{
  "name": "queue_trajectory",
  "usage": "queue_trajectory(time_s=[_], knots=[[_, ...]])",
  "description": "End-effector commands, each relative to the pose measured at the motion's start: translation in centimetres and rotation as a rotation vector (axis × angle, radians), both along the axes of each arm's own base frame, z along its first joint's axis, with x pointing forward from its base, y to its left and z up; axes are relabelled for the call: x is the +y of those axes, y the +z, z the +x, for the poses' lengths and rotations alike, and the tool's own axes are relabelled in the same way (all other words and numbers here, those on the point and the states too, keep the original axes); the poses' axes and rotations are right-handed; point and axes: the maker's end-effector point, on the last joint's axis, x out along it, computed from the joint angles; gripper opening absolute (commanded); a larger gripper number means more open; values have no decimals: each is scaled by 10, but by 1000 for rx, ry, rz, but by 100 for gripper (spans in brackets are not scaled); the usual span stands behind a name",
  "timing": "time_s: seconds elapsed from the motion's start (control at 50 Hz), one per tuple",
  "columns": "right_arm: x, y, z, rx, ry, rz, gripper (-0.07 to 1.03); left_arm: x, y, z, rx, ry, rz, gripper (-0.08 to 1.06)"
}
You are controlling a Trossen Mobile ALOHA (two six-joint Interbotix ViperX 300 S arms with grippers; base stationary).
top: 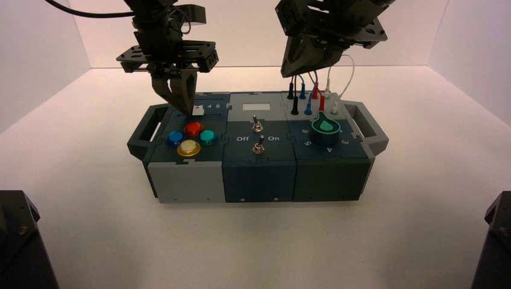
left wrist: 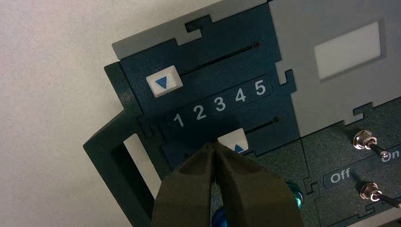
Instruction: Move the bottom slider to position 3.
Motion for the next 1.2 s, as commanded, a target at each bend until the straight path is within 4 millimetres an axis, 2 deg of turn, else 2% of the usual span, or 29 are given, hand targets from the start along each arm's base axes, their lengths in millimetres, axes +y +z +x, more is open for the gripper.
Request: queue_trajectory(time_s=[0.02, 0.66, 0.92, 1.0, 1.2], knots=[[3, 9, 2, -22, -3, 25, -2, -7, 11, 6, -34, -2, -23, -3], [0, 9, -1, -23, -5, 26, -2, -6, 8, 2, -23, -9, -14, -3], [-9, 8, -11, -19, -4, 26, -2, 3, 5, -9, -13, -19, 4, -3], [-16, 5, -20, -3, -4, 22, -2, 6, 7, -14, -10, -14, 2, -3], [-18, 6, -24, 2, 6, 15, -2, 7, 12, -15, -26, -19, -4, -3]])
